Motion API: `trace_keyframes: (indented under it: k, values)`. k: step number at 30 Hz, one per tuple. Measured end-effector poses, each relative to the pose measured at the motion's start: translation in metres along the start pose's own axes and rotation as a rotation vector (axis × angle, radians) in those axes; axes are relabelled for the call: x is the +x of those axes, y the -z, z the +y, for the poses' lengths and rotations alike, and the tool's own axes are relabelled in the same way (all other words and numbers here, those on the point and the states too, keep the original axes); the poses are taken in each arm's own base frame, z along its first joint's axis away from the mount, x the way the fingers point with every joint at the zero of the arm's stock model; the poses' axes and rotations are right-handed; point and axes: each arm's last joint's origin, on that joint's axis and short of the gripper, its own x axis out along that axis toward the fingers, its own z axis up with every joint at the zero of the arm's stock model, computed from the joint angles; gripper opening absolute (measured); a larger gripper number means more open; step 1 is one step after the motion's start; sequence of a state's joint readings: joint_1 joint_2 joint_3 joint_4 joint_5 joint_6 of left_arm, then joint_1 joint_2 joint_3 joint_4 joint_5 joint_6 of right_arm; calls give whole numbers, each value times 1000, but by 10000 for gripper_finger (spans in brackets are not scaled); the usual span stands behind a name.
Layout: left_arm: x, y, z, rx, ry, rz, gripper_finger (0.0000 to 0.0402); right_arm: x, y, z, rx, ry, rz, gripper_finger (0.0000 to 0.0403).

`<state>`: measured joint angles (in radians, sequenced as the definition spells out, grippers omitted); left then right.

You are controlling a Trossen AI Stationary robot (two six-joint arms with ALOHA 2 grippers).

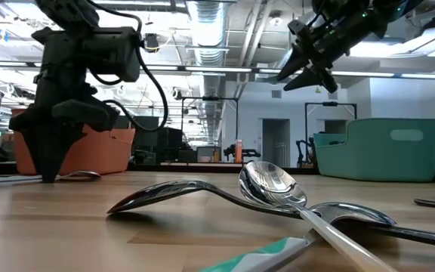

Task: Sort silverware by color (type)
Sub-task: Put the white blue spoon into the orange bin

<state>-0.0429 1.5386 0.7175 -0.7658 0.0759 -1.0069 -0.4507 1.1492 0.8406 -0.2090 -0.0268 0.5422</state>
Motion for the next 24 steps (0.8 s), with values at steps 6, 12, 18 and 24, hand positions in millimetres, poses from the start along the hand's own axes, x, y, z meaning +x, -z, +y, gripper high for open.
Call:
trace_keyframes:
  k: [6, 12, 18, 24]
  values:
    - [-12, 0, -1, 25, 58, -39, 13, 0, -5, 3, 3, -32, -53, 180]
    - [-42, 2, -4, 43, 157, -106, 8, -1, -16, 9, 26, -102, -162, 180]
    - [-78, 4, -5, 56, 261, -252, 6, -4, -24, 15, 23, -173, -250, 180]
    - [-107, 7, -7, 157, 361, -421, 6, -4, -25, 18, 14, -227, -238, 180]
